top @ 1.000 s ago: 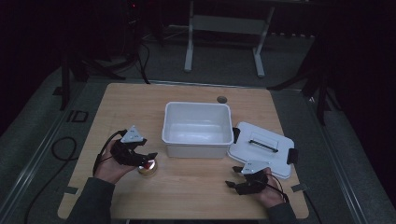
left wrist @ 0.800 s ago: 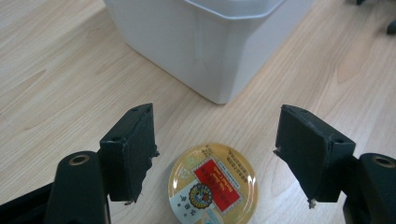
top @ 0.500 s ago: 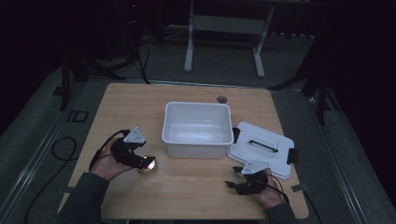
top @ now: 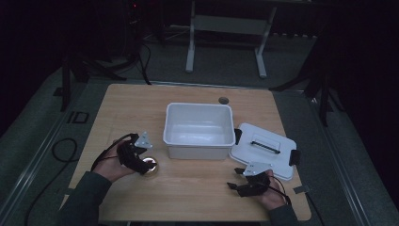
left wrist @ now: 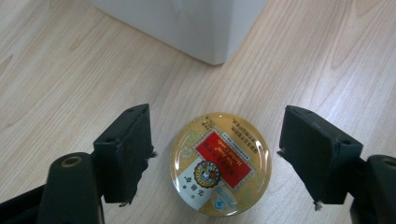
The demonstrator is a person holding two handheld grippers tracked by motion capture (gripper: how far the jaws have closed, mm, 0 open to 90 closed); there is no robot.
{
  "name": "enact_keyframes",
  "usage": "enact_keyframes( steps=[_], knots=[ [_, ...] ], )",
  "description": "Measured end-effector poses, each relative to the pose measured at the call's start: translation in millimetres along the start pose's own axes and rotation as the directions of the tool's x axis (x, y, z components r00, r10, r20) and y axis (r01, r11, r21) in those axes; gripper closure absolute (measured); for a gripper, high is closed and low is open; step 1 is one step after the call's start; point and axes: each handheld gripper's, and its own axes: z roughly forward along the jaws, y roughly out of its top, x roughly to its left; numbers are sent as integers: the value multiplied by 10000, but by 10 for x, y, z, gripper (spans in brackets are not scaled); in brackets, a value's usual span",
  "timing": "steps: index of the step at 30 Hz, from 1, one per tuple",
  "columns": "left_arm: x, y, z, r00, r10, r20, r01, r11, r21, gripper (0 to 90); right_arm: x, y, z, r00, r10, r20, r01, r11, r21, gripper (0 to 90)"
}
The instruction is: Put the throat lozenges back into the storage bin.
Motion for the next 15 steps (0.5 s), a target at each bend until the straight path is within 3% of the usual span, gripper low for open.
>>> enact_keyframes(
  steps=[15],
  knots=[
    [-44, 40, 147, 9982, 595, 56, -598, 9931, 1012, 148, 0, 0, 0, 10000, -7, 0, 7, 10000, 3, 334]
  ],
)
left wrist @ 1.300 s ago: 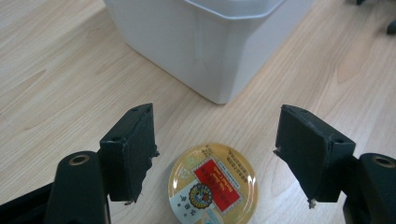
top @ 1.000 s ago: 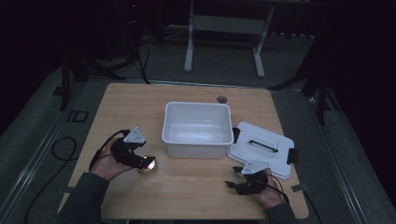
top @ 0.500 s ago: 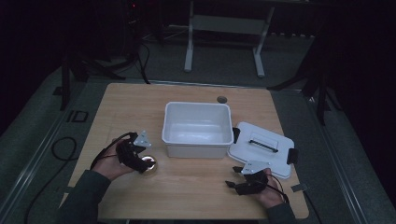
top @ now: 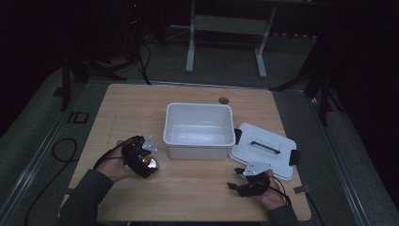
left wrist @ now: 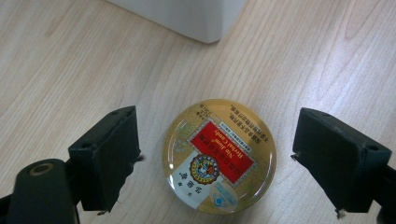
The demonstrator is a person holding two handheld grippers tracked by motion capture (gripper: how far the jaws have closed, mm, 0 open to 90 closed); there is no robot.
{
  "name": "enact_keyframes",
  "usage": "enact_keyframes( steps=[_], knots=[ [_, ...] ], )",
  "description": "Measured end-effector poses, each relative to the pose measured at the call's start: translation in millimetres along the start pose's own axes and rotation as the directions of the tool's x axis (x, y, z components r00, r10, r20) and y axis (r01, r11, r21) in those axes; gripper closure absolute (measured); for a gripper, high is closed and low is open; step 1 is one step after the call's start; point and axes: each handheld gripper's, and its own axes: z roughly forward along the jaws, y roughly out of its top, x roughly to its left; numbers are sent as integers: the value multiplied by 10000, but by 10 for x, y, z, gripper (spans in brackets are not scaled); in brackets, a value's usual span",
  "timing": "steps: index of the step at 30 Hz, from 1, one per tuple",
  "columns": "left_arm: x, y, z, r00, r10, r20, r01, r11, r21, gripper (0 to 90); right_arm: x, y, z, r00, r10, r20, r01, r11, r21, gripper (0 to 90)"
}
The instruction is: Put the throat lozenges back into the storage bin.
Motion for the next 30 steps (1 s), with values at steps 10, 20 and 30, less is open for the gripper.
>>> enact_keyframes(
  steps=[10, 20, 30],
  knots=[
    [30, -5, 110, 9998, 121, 147, -130, 9976, 679, 125, 0, 0, 0, 10000, 1, -1, -1, 10000, -1, 334],
    [38, -6, 202, 9986, 254, 467, -307, 9926, 1173, 145, 0, 0, 0, 10000, 2, -1, -2, 10000, -2, 334],
    [52, -26, 260, 9971, 336, 677, -436, 9875, 1516, 160, 0, 0, 0, 10000, 2, 0, -2, 10000, 0, 334]
  ],
)
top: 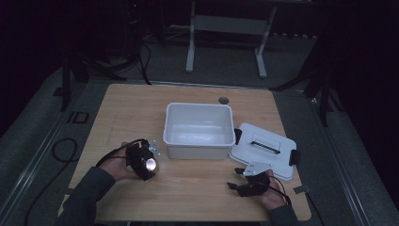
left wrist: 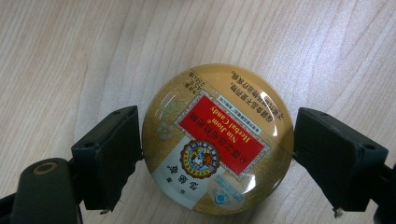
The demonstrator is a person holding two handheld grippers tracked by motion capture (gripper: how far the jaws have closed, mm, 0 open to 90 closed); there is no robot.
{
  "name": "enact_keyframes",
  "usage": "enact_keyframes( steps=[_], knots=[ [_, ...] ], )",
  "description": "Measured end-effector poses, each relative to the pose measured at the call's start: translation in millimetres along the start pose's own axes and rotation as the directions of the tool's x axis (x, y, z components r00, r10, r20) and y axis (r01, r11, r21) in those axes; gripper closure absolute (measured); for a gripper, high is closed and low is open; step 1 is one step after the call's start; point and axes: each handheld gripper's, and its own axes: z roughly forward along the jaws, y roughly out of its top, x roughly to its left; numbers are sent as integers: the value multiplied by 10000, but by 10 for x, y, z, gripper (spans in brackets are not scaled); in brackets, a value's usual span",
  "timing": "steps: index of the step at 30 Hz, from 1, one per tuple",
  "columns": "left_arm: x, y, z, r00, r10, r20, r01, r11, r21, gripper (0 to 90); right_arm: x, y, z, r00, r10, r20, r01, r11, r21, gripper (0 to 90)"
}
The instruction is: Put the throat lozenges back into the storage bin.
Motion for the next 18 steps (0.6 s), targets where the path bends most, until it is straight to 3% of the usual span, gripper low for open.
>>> enact_keyframes(
  steps=[11, 18],
  knots=[
    [44, -1, 53, 9999, -79, 135, 76, 9998, 187, 161, 0, 0, 0, 10000, -1, 1, 1, 10000, -2, 334],
    [23, 32, 88, 9998, 113, 145, -120, 9987, 505, 162, 0, 0, 0, 10000, -2, 0, 2, 10000, -1, 334]
  ],
)
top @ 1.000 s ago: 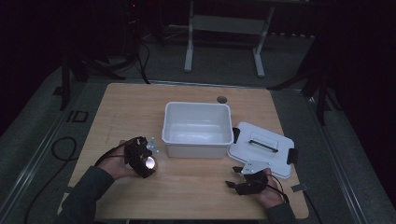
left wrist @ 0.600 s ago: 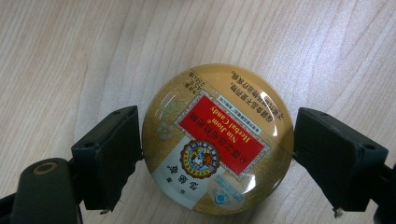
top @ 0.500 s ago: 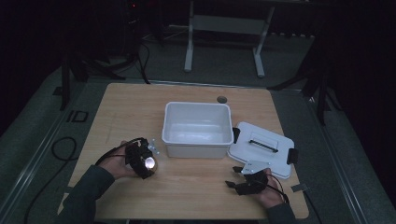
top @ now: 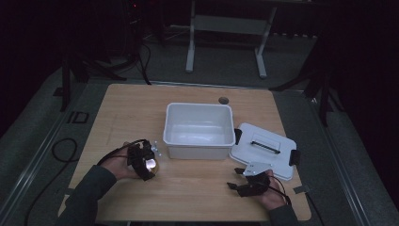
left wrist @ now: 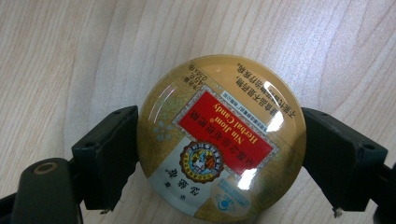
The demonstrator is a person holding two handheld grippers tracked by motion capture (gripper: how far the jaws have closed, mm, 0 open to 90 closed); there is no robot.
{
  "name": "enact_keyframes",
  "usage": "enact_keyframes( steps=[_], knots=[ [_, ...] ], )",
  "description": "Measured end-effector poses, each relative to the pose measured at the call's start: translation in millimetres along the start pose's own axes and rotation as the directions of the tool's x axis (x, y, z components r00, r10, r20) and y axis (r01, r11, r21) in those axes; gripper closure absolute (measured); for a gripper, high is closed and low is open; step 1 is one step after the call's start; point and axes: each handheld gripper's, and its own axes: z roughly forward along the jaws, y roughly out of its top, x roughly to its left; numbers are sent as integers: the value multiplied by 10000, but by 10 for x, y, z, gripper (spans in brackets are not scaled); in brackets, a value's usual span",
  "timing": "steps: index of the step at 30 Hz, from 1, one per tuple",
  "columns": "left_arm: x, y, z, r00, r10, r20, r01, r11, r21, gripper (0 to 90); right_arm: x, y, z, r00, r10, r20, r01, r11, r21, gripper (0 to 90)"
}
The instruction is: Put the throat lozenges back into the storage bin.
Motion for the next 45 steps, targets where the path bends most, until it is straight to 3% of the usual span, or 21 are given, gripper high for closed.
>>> enact_keyframes(
  steps=[18, 28, 45],
  knots=[
    [8, 12, -32, 9999, 28, 131, -34, 9992, 399, 202, 0, 0, 0, 10000, 2, -1, -2, 10000, 1, 334],
    [23, -19, -125, 9998, -15, 196, 10, 9997, 231, 203, 0, 0, 0, 10000, 1, -2, -1, 10000, -1, 334],
    [55, -14, -360, 10000, 44, -48, -44, 10000, 65, 203, 0, 0, 0, 10000, 0, -4, 0, 10000, 0, 334]
  ],
)
